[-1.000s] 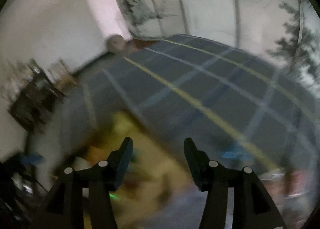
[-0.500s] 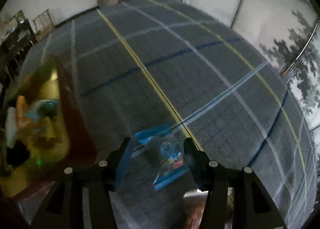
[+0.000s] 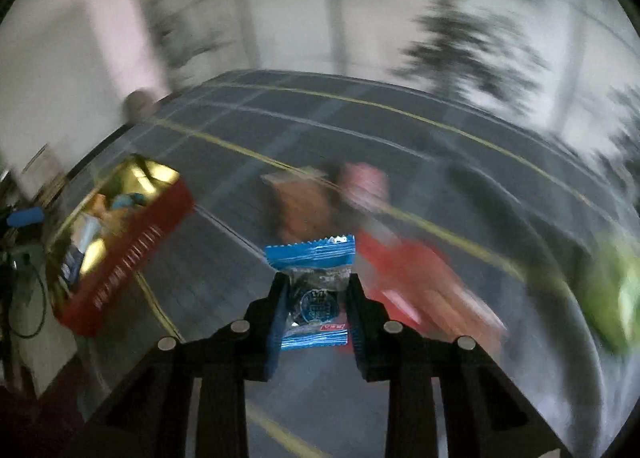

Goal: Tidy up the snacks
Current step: 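Grasp the clear peanut bag with the left gripper while the right gripper holds a blue candy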

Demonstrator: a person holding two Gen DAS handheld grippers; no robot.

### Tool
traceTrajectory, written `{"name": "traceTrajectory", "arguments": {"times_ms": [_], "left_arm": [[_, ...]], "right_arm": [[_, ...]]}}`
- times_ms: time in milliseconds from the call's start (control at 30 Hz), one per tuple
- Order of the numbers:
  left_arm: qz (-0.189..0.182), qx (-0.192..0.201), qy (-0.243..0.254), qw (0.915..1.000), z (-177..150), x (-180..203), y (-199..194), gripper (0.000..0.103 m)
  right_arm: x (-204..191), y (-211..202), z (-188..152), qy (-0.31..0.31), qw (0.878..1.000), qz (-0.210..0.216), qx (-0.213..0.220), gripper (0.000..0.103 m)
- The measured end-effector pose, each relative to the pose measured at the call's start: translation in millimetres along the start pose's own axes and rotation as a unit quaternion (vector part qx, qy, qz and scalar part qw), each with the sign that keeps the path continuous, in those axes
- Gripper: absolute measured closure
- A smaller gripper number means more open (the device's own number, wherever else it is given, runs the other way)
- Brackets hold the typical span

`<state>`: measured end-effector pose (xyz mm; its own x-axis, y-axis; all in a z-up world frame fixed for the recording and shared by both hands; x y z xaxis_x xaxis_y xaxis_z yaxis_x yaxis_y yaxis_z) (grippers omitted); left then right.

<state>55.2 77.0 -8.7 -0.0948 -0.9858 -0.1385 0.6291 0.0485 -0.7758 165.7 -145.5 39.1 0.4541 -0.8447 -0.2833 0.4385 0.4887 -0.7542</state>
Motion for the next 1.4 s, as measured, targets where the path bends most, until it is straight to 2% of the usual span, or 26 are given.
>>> {"name": "traceTrajectory", "arguments": {"times_ms": [167, 300, 467, 533, 633, 700, 767, 833, 867, 967, 1033, 1100, 1200, 1400], "left_arm": [[-0.056, -0.015, -0.006, 0.9983, 50.1, 40.8, 28.9, 0.021], [-0.069, -0.074, -0.015, 0.9948, 88.9, 71.6, 80.6, 0.021], [-0.053, -0.126, -0.022, 0.9903, 115.7, 95.1, 134.2, 0.021], [-0.042, -0.151, -0.029, 0.9873, 120.0, 100.8, 152.7, 0.03], [-0.026, -0.177, -0.035, 0.9833, 120.9, 107.7, 173.5, 0.034], [-0.013, -0.19, -0.039, 0.9809, 118.3, 111.2, 184.2, 0.042], [-0.013, -0.204, -0.044, 0.9778, 114.5, 115.8, 192.4, 0.049], [-0.023, -0.214, -0.054, 0.9751, 110.8, 119.5, 198.8, 0.049], [-0.021, -0.216, -0.059, 0.9744, 109.5, 120.3, 200.8, 0.049], [0.007, -0.199, -0.045, 0.979, 109.9, 123.1, 199.9, 0.062], [0.012, -0.185, -0.029, 0.9823, 107.9, 124.9, 196.6, 0.065], [0.014, -0.179, -0.034, 0.9832, 101.7, 123.2, 190.5, 0.069], [-0.006, -0.168, -0.039, 0.985, 81.1, 121.0, 169.3, 0.069], [-0.027, -0.12, -0.03, 0.992, 45.1, 111.5, 102.6, 0.068]], "right_arm": [[66.5, -45.1, -59.4, 0.076, 0.995, -0.067, 0.006, 0.075], [97.3, -58.9, -83.7, 0.106, 0.99, -0.087, 0.02, 0.075], [107.2, -58.4, -97.0, 0.116, 0.99, -0.064, 0.047, 0.074], [105.1, -58.4, -98.4, 0.106, 0.991, -0.067, 0.053, 0.074], [107.7, -56.3, -100.7, 0.103, 0.992, -0.057, 0.053, 0.073], [107.5, -58.0, -101.9, 0.105, 0.992, -0.044, 0.057, 0.073], [107.1, -58.4, -101.8, 0.105, 0.992, -0.037, 0.06, 0.073], [106.5, -59.7, -100.7, 0.103, 0.992, -0.03, 0.063, 0.073], [106.0, -60.4, -100.4, 0.102, 0.992, -0.028, 0.065, 0.073], [105.9, -62.1, -100.1, 0.103, 0.992, -0.023, 0.07, 0.073], [106.2, -62.3, -99.9, 0.105, 0.992, -0.02, 0.071, 0.073], [107.1, -61.4, -100.0, 0.107, 0.992, -0.02, 0.069, 0.073], [111.1, -58.5, -100.6, 0.113, 0.991, -0.025, 0.06, 0.073], [111.2, -53.8, -99.3, 0.113, 0.992, -0.029, 0.05, 0.072]]}}
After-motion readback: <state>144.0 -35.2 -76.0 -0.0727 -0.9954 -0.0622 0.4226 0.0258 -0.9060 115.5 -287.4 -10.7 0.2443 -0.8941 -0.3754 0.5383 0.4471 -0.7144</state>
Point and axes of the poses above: each gripper's, at about its wrist camera, not at the fingertips, and y roughly the way its jaws point, x to its right, z to its top, the point moved 4 cm from there along y, roughly the way its jaws point, and after that the axes turned 14 degrees about z, right-handed, at the moved point
